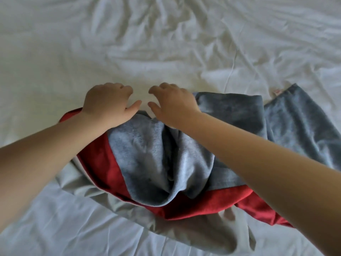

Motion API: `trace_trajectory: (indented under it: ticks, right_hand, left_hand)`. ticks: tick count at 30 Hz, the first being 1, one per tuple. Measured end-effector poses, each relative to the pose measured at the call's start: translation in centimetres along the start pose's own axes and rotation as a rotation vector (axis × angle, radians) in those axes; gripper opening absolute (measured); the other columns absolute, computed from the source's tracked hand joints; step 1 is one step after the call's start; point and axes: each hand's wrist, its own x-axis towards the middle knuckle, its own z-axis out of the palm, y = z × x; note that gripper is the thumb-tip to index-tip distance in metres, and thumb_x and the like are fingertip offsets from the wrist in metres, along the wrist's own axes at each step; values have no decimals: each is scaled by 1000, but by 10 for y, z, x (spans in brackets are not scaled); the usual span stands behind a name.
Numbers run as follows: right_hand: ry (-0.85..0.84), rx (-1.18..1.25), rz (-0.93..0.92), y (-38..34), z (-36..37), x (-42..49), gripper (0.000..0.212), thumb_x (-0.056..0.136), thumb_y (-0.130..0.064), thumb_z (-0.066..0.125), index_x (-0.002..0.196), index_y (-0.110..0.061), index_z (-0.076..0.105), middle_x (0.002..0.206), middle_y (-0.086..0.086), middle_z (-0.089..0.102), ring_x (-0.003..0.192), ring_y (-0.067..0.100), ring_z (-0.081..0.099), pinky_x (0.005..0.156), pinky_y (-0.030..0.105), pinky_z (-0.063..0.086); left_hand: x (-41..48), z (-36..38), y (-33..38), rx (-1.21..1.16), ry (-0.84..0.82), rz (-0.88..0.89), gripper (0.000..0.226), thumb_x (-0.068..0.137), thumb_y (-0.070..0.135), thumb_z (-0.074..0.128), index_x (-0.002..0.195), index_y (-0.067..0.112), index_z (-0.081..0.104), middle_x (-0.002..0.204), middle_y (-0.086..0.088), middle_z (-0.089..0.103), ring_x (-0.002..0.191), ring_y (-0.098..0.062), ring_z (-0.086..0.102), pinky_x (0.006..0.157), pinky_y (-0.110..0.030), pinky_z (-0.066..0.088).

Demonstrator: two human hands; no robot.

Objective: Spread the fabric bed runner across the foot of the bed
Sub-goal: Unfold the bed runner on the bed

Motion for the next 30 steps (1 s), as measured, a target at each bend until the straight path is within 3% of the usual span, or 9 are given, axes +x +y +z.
trace_trajectory:
  ticks: [5,9,11,13,16,20,30]
  right_hand:
    - [-193,-113,-13,-29,25,12,39,92,-38,43,126,-20,48,115,5,61,106,27,57,91,40,37]
    - [-391,-139,36,-47,38,20,30,93,-37,47,117,-19,51,111,3,63,106,26,57,100,48,33]
    - [-427,-134,51,-56,43,27,20,92,-32,51,107,-18,51,105,2,62,103,27,57,95,47,35]
    - [-413,-105,77,-58,46,36,11,89,-24,55,96,-17,50,97,2,60,95,26,57,80,40,34]
    - [-417,-50,138,-60,45,49,13,89,-18,54,100,-16,61,99,4,63,90,28,58,74,36,36]
    - [-281,-70,150,-71,39,70,15,90,-14,52,96,-17,65,95,5,64,87,27,61,71,31,38]
    - [166,-167,51,-127,0,165,17,85,-3,54,91,-17,62,92,3,64,75,25,54,66,27,31]
  left_hand:
    - [-39,18,-24,-29,-167,-101,38,85,48,48,100,15,61,92,-10,65,83,-34,63,64,-36,49]
    - [-50,25,-31,-122,-191,-147,25,85,30,57,103,13,61,91,-10,66,84,-34,62,63,-38,50]
    - [-48,31,-36,-111,-197,-135,16,85,22,56,96,13,63,88,-9,66,83,-33,61,60,-36,47]
    - [-45,35,-42,-71,-201,-118,12,86,16,54,92,14,64,85,-7,65,81,-32,60,56,-32,40]
    - [-40,38,-57,-39,-197,-105,13,85,11,54,91,14,65,85,-7,63,80,-31,60,57,-31,38]
    - [-27,29,-82,-70,-173,-139,13,84,6,54,90,11,65,85,-10,62,81,-34,59,60,-33,40]
    - [-6,-21,-178,41,112,-232,8,78,4,53,80,-1,60,76,-24,59,73,-43,57,57,-40,39]
